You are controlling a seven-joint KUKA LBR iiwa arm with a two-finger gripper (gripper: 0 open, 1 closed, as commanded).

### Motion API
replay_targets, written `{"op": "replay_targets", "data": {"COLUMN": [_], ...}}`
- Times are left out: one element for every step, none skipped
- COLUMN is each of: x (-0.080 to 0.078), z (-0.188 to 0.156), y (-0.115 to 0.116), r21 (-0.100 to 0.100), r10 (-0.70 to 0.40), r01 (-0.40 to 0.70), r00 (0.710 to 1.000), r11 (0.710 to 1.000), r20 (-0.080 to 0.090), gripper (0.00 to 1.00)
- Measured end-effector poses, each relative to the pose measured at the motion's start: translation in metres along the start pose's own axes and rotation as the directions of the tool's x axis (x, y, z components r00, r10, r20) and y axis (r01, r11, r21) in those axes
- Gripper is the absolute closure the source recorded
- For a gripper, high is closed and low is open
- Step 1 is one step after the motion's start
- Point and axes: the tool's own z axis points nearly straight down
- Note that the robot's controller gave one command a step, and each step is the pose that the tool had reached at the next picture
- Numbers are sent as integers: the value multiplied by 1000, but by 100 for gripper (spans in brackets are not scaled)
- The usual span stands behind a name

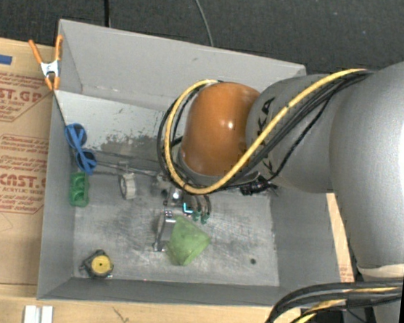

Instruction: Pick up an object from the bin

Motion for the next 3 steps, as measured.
{"op": "replay_targets", "data": {"x": [59,47,45], "z": [17,53,51], "y": [-73,-90,-89], "r21": [3,6,8], "r10": [-266,-488,-488], "r01": [266,488,488], "r00": [964,872,872], "r11": [964,873,873], "r20": [2,27,36], "gripper": [0,0,100]}}
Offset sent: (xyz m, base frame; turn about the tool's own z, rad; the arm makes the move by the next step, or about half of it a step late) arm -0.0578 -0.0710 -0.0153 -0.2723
